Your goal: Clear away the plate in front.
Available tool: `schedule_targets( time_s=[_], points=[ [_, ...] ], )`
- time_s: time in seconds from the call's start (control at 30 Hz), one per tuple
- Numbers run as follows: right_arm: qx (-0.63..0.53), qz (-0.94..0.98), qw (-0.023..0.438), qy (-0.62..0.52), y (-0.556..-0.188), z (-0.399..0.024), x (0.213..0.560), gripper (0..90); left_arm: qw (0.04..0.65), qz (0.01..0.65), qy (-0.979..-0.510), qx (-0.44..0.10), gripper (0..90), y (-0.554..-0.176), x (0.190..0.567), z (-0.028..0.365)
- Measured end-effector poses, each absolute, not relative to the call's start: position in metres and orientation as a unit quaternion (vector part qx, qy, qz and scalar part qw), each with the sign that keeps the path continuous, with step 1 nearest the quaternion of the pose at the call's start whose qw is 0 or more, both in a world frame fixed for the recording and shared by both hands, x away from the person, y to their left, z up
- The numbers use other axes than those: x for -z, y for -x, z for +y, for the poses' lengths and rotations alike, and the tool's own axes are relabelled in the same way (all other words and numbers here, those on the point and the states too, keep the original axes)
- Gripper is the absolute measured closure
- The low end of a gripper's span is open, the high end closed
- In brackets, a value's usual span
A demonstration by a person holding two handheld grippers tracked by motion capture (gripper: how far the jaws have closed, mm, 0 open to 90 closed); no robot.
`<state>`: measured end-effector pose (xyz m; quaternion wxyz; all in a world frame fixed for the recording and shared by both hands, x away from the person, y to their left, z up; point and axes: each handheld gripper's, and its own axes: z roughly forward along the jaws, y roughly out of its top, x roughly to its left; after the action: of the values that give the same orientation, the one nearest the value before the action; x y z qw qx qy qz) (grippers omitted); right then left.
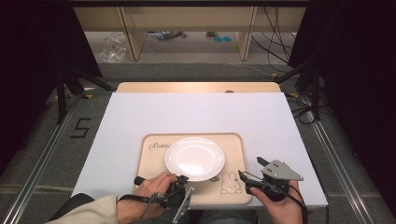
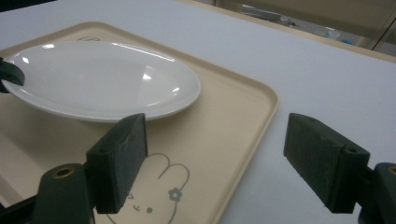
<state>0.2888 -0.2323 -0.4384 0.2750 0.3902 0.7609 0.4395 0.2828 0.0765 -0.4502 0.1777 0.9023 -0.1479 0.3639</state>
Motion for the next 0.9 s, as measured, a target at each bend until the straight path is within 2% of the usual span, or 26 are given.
schedule_targets(
  time_s=[0.1,0.23,0.3,0.33,0.43,0.47,0.57,0.67,0.7,0.73,0.9],
  points=[
    [-0.439,0.761,0.275,-0.390,-0.289,-0.232,0.438,22.6,0.185,-0.141,-0.907,-0.351,87.2,-0.284,0.449,0.077],
    [-0.439,0.762,0.275,-0.389,-0.289,-0.232,0.439,22.6,0.205,-0.121,-0.917,-0.319,83.7,-0.290,0.447,0.079],
    [-0.438,0.762,0.274,-0.389,-0.289,-0.232,0.439,22.6,0.205,-0.121,-0.917,-0.319,81.2,-0.290,0.447,0.079],
    [-0.438,0.762,0.274,-0.389,-0.289,-0.232,0.439,22.6,0.213,-0.104,-0.924,-0.300,81.2,-0.294,0.446,0.082],
    [-0.439,0.762,0.273,-0.389,-0.289,-0.232,0.439,22.5,0.234,-0.079,-0.931,-0.267,71.8,-0.300,0.445,0.086],
    [-0.436,0.764,0.270,-0.392,-0.288,-0.232,0.438,22.5,0.254,-0.063,-0.934,-0.242,64.7,-0.304,0.443,0.089],
    [-0.438,0.764,0.262,-0.395,-0.288,-0.232,0.438,22.5,0.273,-0.050,-0.933,-0.229,59.0,-0.307,0.440,0.092],
    [-0.440,0.764,0.264,-0.392,-0.289,-0.231,0.439,22.5,0.305,-0.019,-0.929,-0.208,46.6,-0.314,0.435,0.099],
    [-0.438,0.764,0.262,-0.394,-0.288,-0.232,0.438,22.5,0.335,-0.006,-0.921,-0.201,41.3,-0.319,0.433,0.104],
    [-0.438,0.764,0.262,-0.394,-0.288,-0.232,0.438,22.5,0.335,-0.006,-0.921,-0.201,38.0,-0.319,0.433,0.104],
    [-0.444,0.760,0.270,-0.391,-0.289,-0.233,0.439,22.5,0.386,0.040,-0.900,-0.197,33.6,-0.325,0.428,0.122]
  ],
)
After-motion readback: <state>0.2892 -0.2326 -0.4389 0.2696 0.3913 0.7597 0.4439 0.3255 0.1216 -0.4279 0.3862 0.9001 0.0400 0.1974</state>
